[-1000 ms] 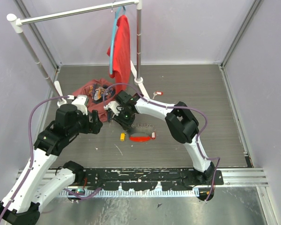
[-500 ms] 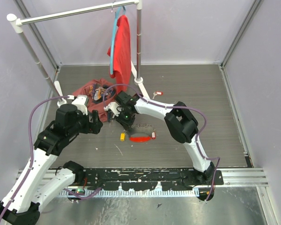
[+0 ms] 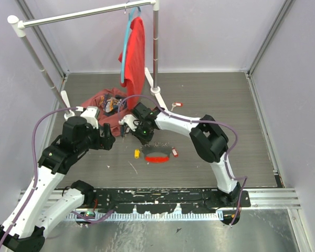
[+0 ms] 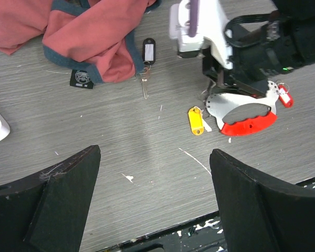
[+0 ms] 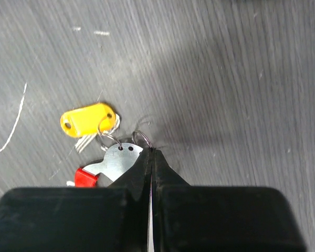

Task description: Put the keys on the keyring

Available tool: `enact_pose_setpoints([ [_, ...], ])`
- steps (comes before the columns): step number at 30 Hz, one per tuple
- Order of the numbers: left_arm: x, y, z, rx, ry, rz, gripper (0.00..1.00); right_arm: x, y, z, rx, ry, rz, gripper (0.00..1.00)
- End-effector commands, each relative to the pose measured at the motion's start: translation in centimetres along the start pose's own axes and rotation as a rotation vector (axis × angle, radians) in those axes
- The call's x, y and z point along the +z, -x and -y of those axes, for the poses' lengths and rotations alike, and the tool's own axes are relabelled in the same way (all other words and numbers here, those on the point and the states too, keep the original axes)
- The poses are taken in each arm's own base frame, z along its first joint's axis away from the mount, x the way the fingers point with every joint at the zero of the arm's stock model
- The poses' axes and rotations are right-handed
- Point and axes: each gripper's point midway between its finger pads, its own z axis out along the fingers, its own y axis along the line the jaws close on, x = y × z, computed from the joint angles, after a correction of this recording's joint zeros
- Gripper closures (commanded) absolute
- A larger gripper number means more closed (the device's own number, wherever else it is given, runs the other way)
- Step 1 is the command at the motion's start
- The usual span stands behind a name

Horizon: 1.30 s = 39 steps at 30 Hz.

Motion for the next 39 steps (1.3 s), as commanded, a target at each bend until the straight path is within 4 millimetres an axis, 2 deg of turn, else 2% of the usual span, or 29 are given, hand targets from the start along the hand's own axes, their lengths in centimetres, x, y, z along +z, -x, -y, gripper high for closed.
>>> enact_pose_setpoints([
  [1,-0.1,0.0,0.0,0.004,-0.006,0.012,0.08,-6.0,3.9,0.3,-0.065,-0.108,0.186,0.99],
  [7,-0.2,0.2,0.4,0.008,-0.027,0.019,0.08,-8.7,4.2,0.5,-0.076,-0.193,0.249,0.99],
  [12,-0.3,0.4,0.8,0.016,-0.058,0.042,0.0,-10.1,4.2,0.3,-0.087,-0.245,0.287,0.99],
  [19,-0.4,1.3,2.6,0.001,-0.155,0.085,0.02,-13.1,4.5,-0.4,-0.098,-0.295,0.391,0.99],
  [20,-0.2,1.4,2.9,-0.003,-0.17,0.088,0.02,-14.0,4.7,-0.6,-0.1,-0.303,0.42,0.99],
  [24,0.1,2.2,4.5,-0.019,-0.25,0.107,0.0,-16.1,4.5,-1.6,-0.108,-0.305,0.502,0.99],
  [29,0.1,3.7,7.0,-0.04,-0.381,0.13,0.06,-19.1,3.7,-3.0,-0.137,-0.316,0.594,0.99],
  [38,-0.8,4.8,11.5,0.003,-0.53,0.189,0.12,-26.3,2.6,-5.7,-0.163,-0.35,0.786,0.99],
  [39,-1.0,4.8,12.1,0.017,-0.551,0.197,0.12,-26.6,2.5,-5.9,-0.161,-0.346,0.791,0.99],
])
